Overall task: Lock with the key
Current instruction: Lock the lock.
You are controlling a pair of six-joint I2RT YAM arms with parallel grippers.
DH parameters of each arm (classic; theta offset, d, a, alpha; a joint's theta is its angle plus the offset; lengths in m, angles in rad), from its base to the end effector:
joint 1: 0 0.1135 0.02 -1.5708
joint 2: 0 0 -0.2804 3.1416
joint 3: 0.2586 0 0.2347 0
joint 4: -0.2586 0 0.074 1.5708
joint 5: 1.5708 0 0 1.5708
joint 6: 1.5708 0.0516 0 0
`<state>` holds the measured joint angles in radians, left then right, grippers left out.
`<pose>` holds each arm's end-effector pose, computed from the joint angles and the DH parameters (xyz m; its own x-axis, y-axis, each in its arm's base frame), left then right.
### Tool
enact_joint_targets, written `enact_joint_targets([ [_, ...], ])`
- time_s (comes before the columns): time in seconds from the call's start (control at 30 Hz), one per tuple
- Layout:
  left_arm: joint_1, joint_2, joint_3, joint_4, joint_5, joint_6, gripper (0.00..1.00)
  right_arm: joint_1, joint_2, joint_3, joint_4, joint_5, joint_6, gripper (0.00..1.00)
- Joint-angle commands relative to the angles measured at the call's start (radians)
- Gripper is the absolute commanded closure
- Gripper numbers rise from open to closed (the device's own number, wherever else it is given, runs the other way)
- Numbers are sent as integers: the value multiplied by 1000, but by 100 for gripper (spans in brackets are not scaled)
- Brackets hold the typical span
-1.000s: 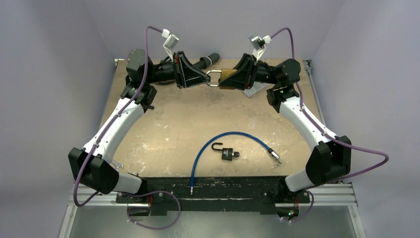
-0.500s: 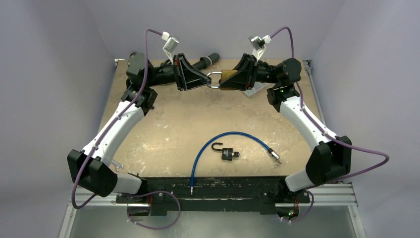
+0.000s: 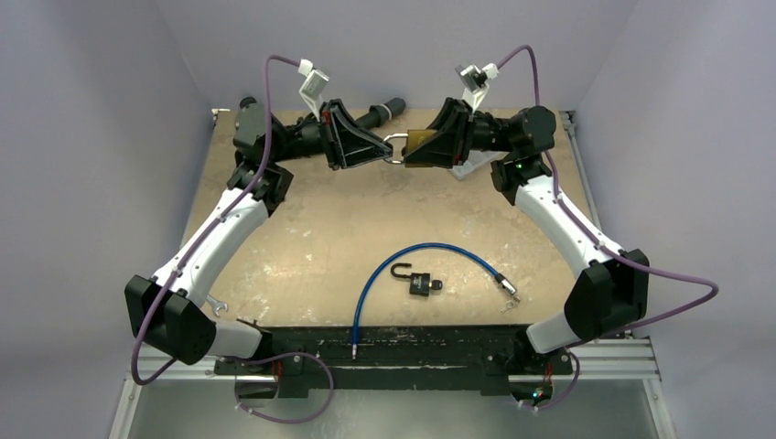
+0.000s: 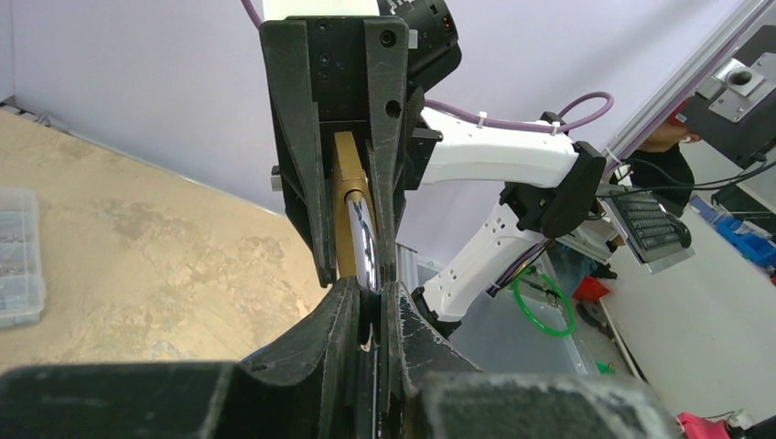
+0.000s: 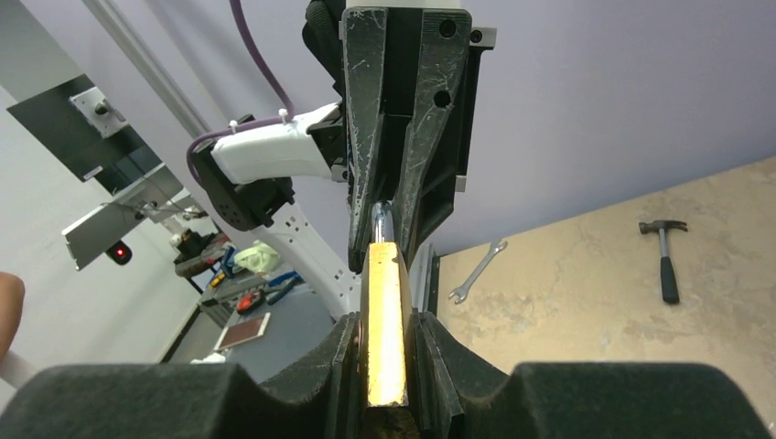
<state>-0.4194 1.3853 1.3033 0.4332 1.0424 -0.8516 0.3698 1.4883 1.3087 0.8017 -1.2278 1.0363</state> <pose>0.2497 -0.1601 0.4647 -0.5047 -0.1903 -0.8421 0.8595 -0.0196 -0.5107 0.2669 0.1556 0.4647 -0.4419 0.1391 -0.8862 -0.8930 -0.1624 0.4198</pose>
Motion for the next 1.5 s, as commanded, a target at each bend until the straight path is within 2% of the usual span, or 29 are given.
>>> enact_joint_targets([
  [0.0,-194,100,-50,-48,-43,4,100,234,27,89,59,167,8,100],
  [0.1,-193,93,-42,-73,-38,29,100,234,23,82,64,147,15,100],
  [0.23,-173,74,-6,-183,-41,128,100,212,2,42,49,121,0,100],
  [0.37,-83,37,7,-271,-54,221,100,156,-27,-12,19,117,-17,100],
  [0.57,57,-15,-21,-283,-145,279,100,79,-66,-65,-49,141,-53,100],
  [0.77,59,-22,-8,-258,-246,291,100,74,-78,-80,-103,173,-113,100],
  [1.0,59,8,34,-258,-237,301,100,71,-91,-96,-121,209,-145,100],
  [1.03,59,12,47,-282,-249,313,99,70,-92,-92,-129,218,-154,100],
  [1.13,59,15,71,-362,-328,376,83,66,-95,-78,-167,258,-188,100],
  [1.33,59,15,109,-419,-464,441,61,66,-97,-68,-217,318,-230,100],
  [1.47,55,20,122,-466,-509,479,54,65,-101,-74,-226,351,-240,100],
])
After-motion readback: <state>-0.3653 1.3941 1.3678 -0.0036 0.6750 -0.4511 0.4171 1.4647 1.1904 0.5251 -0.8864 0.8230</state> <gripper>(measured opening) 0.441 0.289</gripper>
